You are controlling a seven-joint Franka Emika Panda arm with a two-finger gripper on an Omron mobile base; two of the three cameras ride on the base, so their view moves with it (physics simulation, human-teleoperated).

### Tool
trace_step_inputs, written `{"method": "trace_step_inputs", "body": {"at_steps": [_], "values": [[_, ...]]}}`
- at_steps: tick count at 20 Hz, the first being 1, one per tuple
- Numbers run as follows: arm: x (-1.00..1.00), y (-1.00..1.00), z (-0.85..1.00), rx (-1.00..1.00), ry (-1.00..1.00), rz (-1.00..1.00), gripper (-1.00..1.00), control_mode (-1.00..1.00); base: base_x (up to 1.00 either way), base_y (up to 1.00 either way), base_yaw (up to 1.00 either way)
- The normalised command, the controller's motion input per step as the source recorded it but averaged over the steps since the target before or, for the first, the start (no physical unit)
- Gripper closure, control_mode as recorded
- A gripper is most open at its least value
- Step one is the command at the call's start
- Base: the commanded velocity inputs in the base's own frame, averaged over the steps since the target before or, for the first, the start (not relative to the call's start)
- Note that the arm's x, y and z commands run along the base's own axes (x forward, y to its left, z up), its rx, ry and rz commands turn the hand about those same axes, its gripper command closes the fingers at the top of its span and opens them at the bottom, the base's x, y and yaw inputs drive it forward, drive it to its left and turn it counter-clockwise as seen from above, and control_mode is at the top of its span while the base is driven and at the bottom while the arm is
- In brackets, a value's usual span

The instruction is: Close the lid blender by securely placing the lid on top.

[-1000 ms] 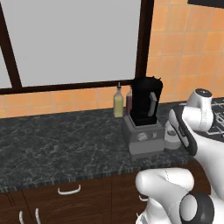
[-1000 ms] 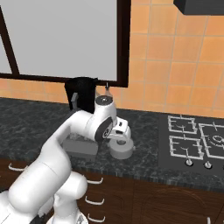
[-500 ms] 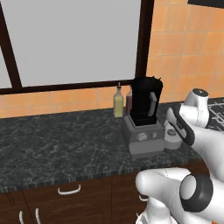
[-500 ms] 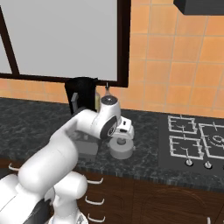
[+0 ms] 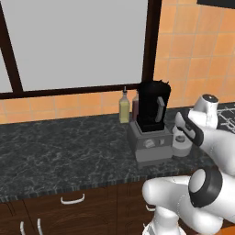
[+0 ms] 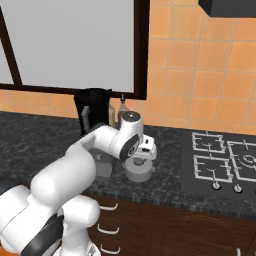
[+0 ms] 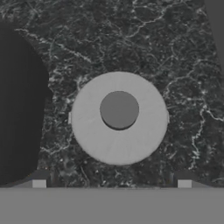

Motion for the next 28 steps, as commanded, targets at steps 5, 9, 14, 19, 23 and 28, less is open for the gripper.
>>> {"method": "trace_step_inputs", "body": {"at_steps": [5,9,14,19,23,28], "values": [[0.13,0.0,-0.45,0.0,0.01,0.0,-1.0,-1.0,0.0,0.0,0.0],[0.16,0.0,-0.38,0.0,0.01,0.0,-1.0,-1.0,0.0,0.0,0.0],[0.21,0.0,-0.2,0.0,0.0,0.0,-1.0,-1.0,0.0,0.0,0.0],[0.27,0.0,-0.04,0.0,0.0,0.0,-1.0,-1.0,0.0,0.0,0.0],[0.27,0.0,-0.07,0.0,0.0,0.0,-1.0,-1.0,0.0,0.0,0.0],[0.22,-0.02,-0.17,0.0,0.0,0.0,-1.0,-1.0,0.0,0.0,0.0]]}}
